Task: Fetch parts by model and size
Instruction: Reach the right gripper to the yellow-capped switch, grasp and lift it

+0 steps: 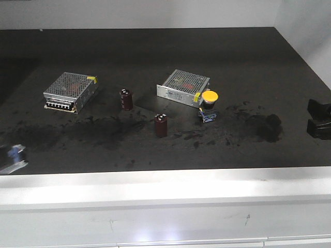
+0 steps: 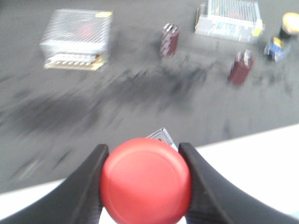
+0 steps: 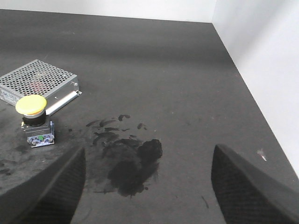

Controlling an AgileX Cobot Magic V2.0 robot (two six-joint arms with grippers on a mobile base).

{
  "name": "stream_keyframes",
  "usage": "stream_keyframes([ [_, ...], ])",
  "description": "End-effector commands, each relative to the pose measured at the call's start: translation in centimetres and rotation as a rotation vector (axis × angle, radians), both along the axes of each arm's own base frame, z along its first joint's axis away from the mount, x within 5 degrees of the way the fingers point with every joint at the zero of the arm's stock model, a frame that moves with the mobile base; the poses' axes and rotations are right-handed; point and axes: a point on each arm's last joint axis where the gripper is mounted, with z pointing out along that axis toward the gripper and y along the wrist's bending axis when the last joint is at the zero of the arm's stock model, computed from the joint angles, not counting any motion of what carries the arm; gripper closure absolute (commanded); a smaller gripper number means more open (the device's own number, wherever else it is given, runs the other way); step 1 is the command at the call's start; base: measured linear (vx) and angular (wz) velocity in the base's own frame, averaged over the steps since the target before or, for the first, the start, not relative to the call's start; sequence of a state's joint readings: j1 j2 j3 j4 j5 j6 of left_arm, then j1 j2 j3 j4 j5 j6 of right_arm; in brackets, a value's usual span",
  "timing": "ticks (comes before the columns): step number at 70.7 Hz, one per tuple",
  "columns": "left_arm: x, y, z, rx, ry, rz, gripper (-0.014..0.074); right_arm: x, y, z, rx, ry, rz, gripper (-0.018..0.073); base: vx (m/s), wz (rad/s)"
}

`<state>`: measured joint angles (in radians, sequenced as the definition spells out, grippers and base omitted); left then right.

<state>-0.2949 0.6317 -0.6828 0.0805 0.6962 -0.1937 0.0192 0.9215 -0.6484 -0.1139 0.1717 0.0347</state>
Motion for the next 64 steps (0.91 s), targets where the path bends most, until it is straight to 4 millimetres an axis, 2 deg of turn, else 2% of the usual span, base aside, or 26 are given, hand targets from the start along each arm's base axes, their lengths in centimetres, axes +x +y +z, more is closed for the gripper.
stream_keyframes([
  [1, -2.0, 0.9, 1.0, 0.03, -0.035, 0.016, 0.0599, 0.2, 0.0, 1.6, -0.001, -0.097, 0.006, 0.002, 0.0, 0.0],
  [12, -4.3, 1.9, 0.9, 0.049, -0.024, 0.035, 0.0599, 0.2, 0.0, 1.7, 0.012, -0.104, 0.004, 0.002, 0.0, 0.0],
  [23, -5.3, 2.2, 1.2, 0.034, -0.068, 0.036, 0.0599, 0.2, 0.1, 1.8, 0.028, -0.103, 0.005, 0.0038, 0.0, 0.0],
  [35, -5.5, 2.2, 1.2, 0.032, -0.072, 0.036, 0.0599, 1.3, 2.7, 2.2, -0.002, -0.042, 0.13, 0.0045, 0.0, 0.0],
  [47, -5.5, 2.2, 1.2, 0.031, -0.073, 0.036, 0.0599, 4.4, 6.4, 3.3, 0.017, 0.029, 0.251, 0.0045, 0.0, 0.0],
  [64, -5.5, 2.2, 1.2, 0.031, -0.073, 0.036, 0.0599, 10.9, 8.9, 4.5, 0.022, 0.176, 0.247, 0.0041, 0.0, 0.0],
])
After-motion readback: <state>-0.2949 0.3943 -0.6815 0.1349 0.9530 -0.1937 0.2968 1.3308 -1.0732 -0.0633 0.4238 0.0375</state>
